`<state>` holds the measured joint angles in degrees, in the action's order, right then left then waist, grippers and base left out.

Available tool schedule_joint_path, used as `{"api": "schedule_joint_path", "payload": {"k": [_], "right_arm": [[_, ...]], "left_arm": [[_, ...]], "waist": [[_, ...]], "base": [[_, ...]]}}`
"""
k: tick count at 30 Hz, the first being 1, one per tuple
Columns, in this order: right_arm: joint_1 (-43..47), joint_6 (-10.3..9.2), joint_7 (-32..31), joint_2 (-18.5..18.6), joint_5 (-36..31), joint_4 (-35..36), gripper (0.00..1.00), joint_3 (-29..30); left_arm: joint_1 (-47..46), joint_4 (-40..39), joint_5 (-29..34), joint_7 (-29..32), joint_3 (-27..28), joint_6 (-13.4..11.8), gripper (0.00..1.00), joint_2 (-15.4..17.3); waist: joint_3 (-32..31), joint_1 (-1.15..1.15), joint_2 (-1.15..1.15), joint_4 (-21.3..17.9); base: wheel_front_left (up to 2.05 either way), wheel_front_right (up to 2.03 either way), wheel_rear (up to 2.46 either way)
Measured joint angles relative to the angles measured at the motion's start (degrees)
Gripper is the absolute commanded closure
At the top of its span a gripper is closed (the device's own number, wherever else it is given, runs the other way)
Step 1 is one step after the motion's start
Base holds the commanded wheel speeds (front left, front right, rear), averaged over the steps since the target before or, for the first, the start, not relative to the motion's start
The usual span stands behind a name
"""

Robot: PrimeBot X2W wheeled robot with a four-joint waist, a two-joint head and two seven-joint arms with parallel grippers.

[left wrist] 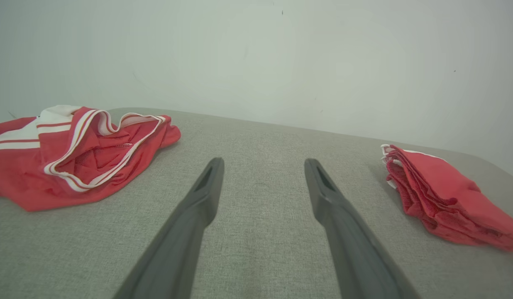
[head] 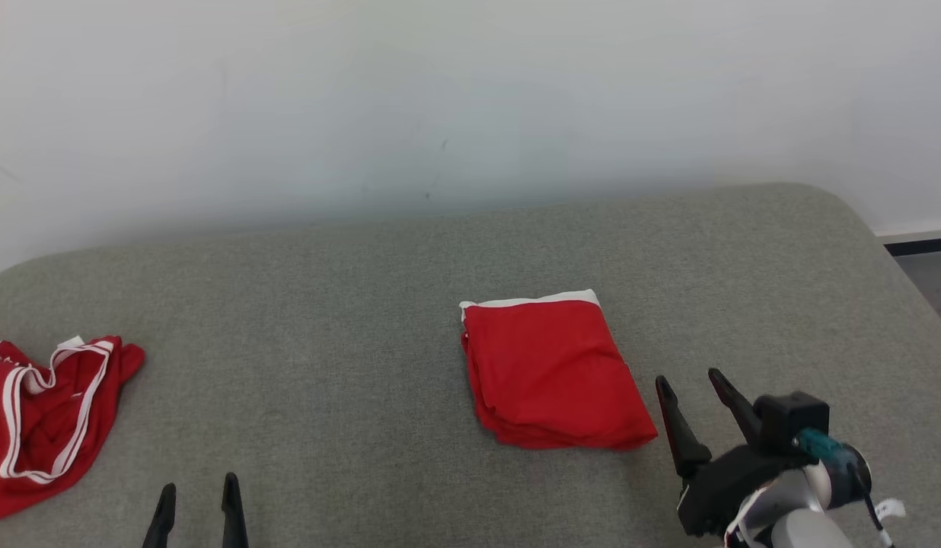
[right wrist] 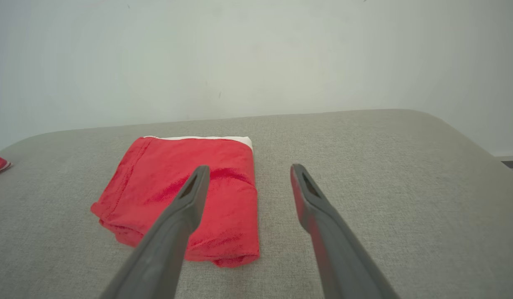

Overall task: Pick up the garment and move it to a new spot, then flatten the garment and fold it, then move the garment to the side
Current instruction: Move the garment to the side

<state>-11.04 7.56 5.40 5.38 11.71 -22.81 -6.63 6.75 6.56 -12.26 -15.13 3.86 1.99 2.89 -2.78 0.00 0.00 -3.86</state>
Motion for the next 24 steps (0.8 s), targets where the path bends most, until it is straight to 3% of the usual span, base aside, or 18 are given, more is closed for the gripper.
{"api": "schedule_joint_path", "payload": {"k": [6,14,24], "right_arm": [[-8.7,0.0,-10.9,3.2,1.7,-3.7,0.0,-1.5],[-19.2,0.0,-23.4,3.4,1.5,-13.5,0.0,2.3],[-22.8,0.0,-29.3,2.9,-1.4,-23.2,0.0,6.8]], "left_arm": [[-0.2,-0.4,0.0,0.0,-1.7,0.4,0.0,0.0],[-2.3,-0.6,0.2,0.0,-3.1,1.1,0.0,0.0],[-5.7,-0.3,-0.2,0.0,-5.0,2.0,0.0,0.0]], "waist": [[1.2,0.0,0.0,2.0],[4.6,0.0,0.0,5.0],[9.8,0.01,0.0,9.8]], "base": [[0.0,0.0,0.0],[0.0,0.0,0.0],[0.0,0.0,0.0]]}}
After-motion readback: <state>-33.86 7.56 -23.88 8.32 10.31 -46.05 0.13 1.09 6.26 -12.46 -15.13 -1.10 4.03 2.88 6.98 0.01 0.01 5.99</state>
